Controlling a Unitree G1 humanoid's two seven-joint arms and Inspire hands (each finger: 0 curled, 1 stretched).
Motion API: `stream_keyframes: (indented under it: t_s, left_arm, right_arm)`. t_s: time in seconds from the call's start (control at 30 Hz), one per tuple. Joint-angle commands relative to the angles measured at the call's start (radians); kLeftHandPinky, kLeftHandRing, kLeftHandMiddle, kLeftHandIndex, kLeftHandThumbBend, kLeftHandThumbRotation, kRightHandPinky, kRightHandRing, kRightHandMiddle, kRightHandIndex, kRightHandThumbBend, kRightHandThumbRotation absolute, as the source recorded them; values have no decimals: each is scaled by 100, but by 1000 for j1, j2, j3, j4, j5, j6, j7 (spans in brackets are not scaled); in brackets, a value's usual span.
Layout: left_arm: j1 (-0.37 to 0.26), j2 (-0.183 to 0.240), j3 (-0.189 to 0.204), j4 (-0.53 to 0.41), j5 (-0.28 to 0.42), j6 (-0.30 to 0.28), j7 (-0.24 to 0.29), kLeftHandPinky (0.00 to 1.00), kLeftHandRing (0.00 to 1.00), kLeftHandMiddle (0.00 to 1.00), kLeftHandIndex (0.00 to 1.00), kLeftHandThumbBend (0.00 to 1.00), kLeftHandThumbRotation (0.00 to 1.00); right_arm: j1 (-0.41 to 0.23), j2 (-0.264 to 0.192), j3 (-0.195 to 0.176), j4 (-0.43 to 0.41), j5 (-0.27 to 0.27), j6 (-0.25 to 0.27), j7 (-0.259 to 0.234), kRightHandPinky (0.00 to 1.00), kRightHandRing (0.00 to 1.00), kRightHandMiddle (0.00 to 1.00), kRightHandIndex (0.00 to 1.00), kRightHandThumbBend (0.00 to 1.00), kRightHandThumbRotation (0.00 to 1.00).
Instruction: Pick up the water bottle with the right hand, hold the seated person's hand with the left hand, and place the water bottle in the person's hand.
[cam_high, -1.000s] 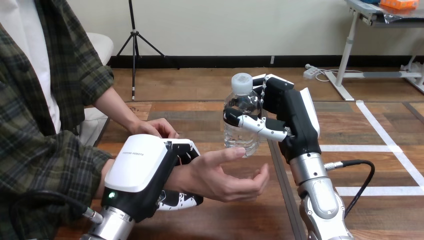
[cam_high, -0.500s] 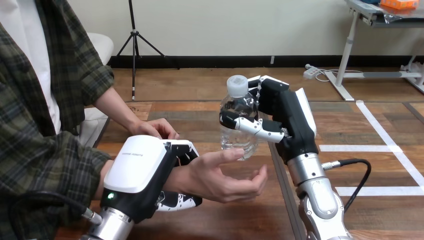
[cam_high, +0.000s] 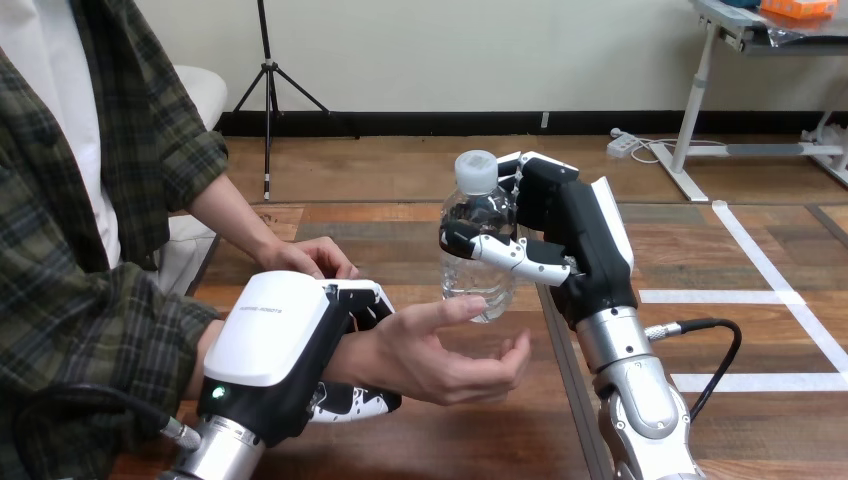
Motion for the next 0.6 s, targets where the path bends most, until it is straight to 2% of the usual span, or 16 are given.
stream_keyframes:
  t_s: [0.0, 0.2, 0.4, 0.57]
  left_arm:
    - [-26, -14, 14, -23, -7, -15, 13, 43, 47, 48, 47, 89, 0]
    - [-25, -16, 16, -17, -5, -16, 16, 43, 47, 48, 47, 90, 0]
    - [-25, -17, 17, -17, 3, -15, 23, 43, 47, 48, 47, 90, 0]
    - [-25, -19, 20, -13, -4, -15, 20, 43, 47, 48, 47, 90, 0]
  right_arm:
    - [-30, 3, -18, -62, 31, -31, 6, 31, 37, 44, 48, 62, 0]
    - [-17, -7, -13, -77, 11, -31, -16, 30, 37, 44, 48, 62, 0]
    - [1, -3, -19, -102, 43, -19, 12, 30, 37, 44, 49, 60, 0]
    - [20, -10, -17, -124, 36, -24, 4, 30, 37, 44, 49, 60, 0]
